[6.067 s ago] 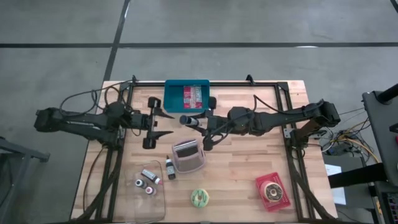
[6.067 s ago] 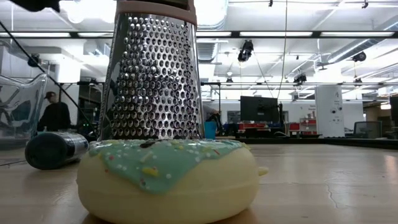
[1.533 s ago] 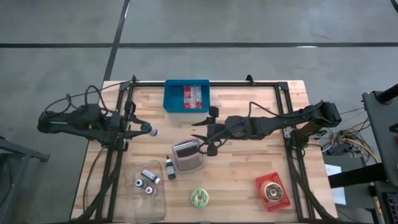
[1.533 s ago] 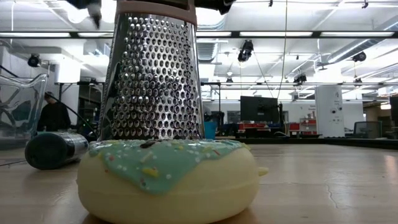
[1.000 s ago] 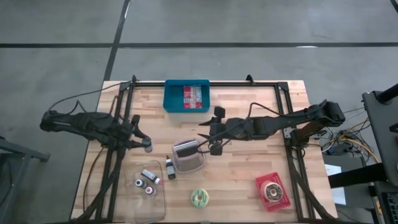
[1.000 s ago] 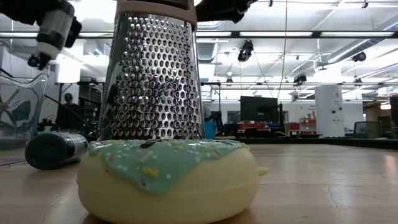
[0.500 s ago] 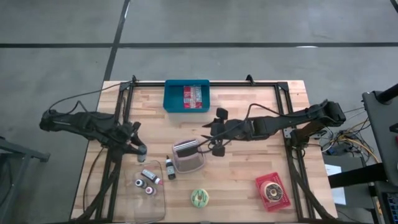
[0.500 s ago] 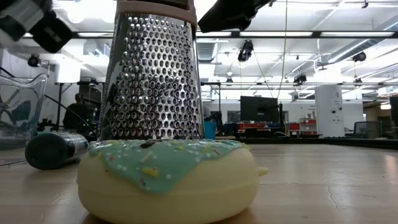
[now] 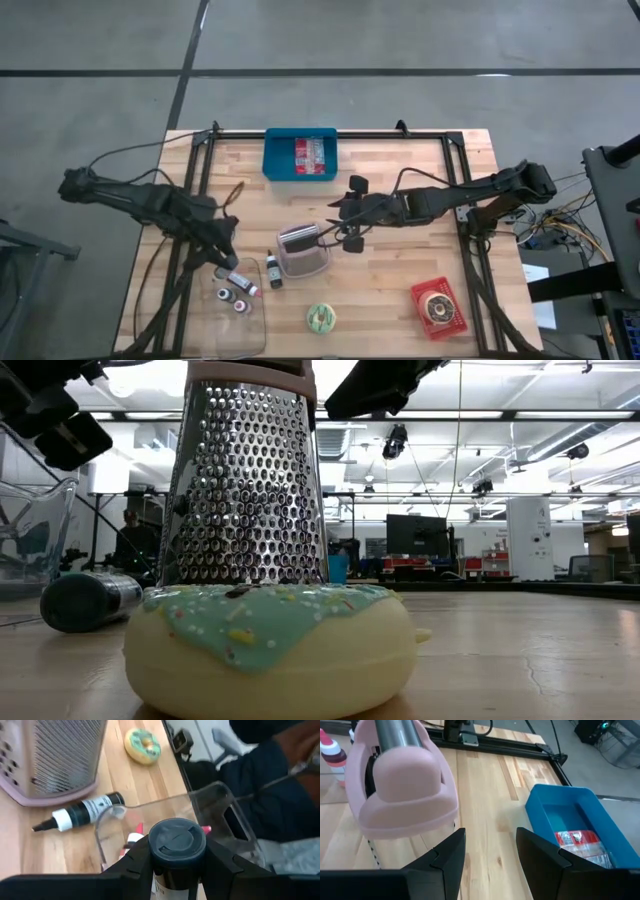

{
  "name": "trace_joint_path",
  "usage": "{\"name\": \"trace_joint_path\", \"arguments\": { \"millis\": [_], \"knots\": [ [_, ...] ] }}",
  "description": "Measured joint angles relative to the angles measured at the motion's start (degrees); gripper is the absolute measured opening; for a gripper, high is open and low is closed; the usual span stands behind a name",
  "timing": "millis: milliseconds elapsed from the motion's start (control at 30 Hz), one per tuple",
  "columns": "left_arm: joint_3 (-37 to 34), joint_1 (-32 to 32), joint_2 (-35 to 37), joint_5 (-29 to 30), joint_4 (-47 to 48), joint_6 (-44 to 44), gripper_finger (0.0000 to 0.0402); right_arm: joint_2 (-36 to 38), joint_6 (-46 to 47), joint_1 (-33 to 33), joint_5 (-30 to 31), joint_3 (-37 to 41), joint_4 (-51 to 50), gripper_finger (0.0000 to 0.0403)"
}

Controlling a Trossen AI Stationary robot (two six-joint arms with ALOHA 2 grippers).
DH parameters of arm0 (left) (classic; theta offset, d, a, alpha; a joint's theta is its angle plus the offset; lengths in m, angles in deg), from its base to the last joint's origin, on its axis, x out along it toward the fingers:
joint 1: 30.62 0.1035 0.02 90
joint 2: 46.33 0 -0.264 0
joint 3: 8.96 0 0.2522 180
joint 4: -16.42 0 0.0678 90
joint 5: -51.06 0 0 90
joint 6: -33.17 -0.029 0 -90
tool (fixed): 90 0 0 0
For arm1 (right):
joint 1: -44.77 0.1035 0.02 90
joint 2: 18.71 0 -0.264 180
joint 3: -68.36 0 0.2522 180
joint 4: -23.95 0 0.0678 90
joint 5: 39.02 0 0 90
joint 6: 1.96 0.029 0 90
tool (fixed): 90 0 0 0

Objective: Pick & Place Food Item
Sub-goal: Put the top black food coloring bottle into the transparent bin

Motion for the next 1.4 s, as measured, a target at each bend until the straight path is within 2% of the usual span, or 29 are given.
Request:
{"name": "trace_joint_path", "arguments": {
  "millis": [400, 700, 1100, 1400],
  "knots": [
    [3.4, -7.1, -17.2, 4.2, 0.7, -2.1, 0.012, 0.4, 0.3, 0.0, 0.0, 0.0, -2.4, 0.0169],
    [7.5, -10.4, -27.2, 9.8, 4.4, -3.6, 0.012, 0.6, 0.3, 0.0, 0.0, 0.0, -2.5, 0.0169],
    [12.0, -13.7, -38.1, 10.8, 8.8, -5.2, 0.012, 0.6, 0.3, 0.0, 0.1, 0.0, -3.9, 0.0169],
    [15.6, -15.2, -42.7, 13.9, 12.4, -5.4, 0.012, 0.6, 0.3, 0.6, 0.3, 0.0, -4.3, 0.0169]
  ]
}}
